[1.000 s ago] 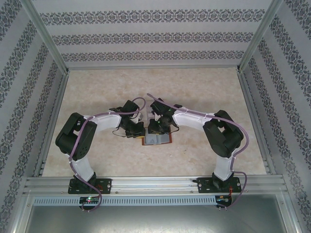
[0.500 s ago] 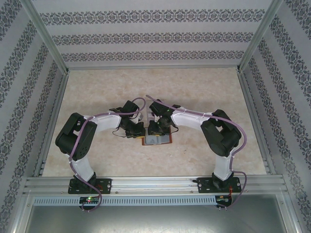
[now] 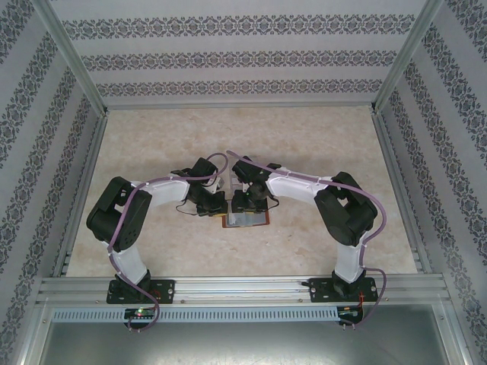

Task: Take the credit cards out of the card holder

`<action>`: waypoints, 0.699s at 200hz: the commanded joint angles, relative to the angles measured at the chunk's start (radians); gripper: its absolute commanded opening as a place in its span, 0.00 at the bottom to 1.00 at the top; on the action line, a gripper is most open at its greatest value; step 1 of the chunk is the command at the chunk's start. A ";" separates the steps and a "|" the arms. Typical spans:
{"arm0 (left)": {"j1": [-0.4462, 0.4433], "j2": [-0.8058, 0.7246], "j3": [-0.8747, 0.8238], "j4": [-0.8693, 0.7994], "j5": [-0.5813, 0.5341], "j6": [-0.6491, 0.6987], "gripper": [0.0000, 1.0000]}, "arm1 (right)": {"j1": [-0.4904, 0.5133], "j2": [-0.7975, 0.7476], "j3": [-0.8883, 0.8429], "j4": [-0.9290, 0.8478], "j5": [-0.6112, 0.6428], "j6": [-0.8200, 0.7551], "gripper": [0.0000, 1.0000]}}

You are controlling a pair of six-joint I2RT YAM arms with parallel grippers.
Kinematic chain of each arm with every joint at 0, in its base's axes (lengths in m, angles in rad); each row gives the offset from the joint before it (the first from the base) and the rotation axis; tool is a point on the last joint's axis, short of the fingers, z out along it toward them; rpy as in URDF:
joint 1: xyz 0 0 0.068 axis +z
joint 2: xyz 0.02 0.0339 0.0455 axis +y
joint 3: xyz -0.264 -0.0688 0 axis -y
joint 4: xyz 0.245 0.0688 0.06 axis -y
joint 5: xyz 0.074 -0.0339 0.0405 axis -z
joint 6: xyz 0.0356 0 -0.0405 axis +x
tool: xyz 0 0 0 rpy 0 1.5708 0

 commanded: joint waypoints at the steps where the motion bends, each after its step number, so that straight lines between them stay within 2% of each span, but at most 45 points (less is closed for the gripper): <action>1: -0.012 -0.013 -0.021 0.004 0.004 -0.003 0.09 | 0.011 0.017 0.022 -0.045 0.040 -0.016 0.48; 87: -0.012 -0.013 -0.022 0.006 0.003 -0.005 0.09 | 0.014 0.014 0.027 -0.056 0.051 -0.036 0.62; 119: -0.012 -0.015 -0.018 0.001 0.002 -0.004 0.09 | 0.015 -0.014 0.024 -0.053 0.059 -0.026 0.56; 140: -0.013 -0.019 -0.020 0.005 -0.002 -0.005 0.08 | 0.014 -0.033 0.022 -0.038 0.043 -0.011 0.42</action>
